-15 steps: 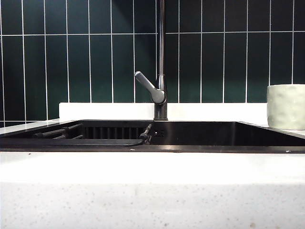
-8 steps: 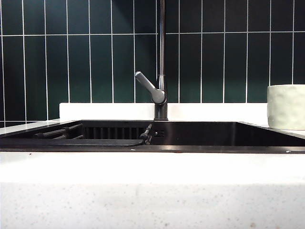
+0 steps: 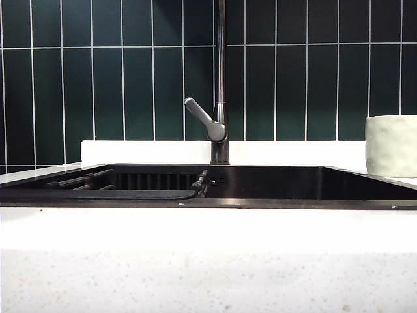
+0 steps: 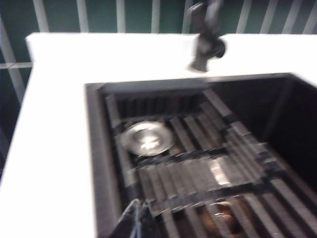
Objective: Pick up the mug next to the sink, go to the faucet to get some water, pour the water into the sink, and finally put the mug back to its place.
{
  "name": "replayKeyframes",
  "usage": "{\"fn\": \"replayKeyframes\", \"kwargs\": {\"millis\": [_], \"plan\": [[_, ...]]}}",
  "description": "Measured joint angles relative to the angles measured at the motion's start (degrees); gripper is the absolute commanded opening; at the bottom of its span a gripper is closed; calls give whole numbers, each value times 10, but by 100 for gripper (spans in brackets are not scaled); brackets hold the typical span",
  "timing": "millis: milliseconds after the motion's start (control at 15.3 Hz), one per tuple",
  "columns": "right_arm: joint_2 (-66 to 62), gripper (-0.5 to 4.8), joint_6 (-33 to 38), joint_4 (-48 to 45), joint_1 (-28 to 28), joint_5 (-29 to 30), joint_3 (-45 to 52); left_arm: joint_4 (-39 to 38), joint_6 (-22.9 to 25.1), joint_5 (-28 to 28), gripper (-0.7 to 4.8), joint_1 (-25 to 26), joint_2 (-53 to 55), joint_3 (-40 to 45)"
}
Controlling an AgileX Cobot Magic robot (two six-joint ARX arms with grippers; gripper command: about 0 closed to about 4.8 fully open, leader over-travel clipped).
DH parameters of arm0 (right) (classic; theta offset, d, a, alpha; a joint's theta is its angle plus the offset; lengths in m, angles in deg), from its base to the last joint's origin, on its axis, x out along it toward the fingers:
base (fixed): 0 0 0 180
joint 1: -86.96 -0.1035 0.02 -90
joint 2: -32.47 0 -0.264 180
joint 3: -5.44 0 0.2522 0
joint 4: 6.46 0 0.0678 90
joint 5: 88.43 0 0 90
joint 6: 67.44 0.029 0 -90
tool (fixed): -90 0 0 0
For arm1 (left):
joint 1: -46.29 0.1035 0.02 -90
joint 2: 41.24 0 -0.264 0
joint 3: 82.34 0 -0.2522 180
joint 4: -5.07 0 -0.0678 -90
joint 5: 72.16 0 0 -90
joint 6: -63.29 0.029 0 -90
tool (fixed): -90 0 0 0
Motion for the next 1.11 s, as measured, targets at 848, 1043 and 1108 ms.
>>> {"fn": "replayKeyframes", "kwargs": {"millis": [848,1043,1108], "plan": [[2,-8,21,-102,-1,-53,102,119,-45,-13,-6,0,0,100],[5,-8,15,-117,-1,-53,102,143,-38,-17,-6,0,-1,100],[8,-8,13,-122,-1,-52,102,145,-38,-17,-6,0,-5,100]]}}
